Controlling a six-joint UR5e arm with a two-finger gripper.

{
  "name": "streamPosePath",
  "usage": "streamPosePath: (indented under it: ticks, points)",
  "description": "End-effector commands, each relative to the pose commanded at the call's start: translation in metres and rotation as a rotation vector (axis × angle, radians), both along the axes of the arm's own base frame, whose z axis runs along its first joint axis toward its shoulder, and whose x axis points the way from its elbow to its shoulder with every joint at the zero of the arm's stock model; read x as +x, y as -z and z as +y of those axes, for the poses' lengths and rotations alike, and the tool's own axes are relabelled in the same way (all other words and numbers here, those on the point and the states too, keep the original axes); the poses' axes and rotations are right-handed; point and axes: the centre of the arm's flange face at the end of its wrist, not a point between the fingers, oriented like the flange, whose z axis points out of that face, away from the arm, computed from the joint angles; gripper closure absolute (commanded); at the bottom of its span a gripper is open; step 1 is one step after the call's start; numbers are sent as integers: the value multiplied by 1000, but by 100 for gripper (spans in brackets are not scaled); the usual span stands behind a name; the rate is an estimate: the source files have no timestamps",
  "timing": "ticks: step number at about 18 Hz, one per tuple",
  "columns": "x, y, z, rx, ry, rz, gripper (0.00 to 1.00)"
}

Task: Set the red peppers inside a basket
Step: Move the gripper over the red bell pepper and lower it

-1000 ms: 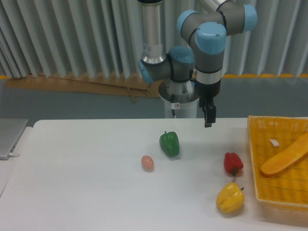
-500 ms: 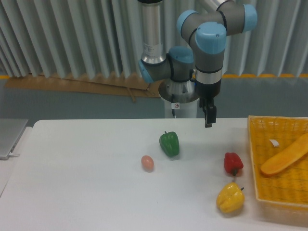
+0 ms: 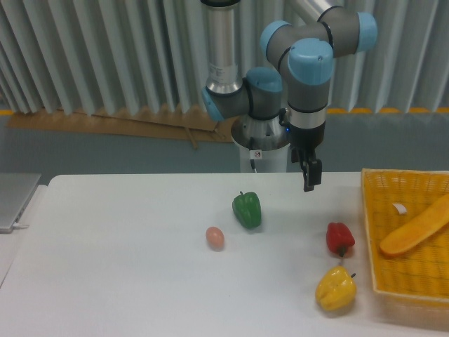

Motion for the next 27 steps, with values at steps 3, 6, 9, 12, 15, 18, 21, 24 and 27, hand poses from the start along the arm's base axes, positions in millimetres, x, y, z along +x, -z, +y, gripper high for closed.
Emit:
streamPosePath:
  ticks: [3, 6, 9, 12, 15, 18, 21, 24, 27]
  points:
    - [-7, 8, 0, -9, 1, -5, 0]
    - [-12, 17, 2, -8, 5, -2, 0]
    - [-17, 28, 6, -13, 6, -3, 0]
    - [-33, 60, 8, -101, 14, 8, 0]
    - [-44, 76, 5, -101, -13, 23, 0]
    - [-61, 77, -11, -97, -55, 17, 0]
    - [-84, 85, -28, -101, -101, 8, 0]
    - [-93, 85, -30, -100, -113, 11, 0]
    - [-102, 103, -21, -95, -111, 24, 0]
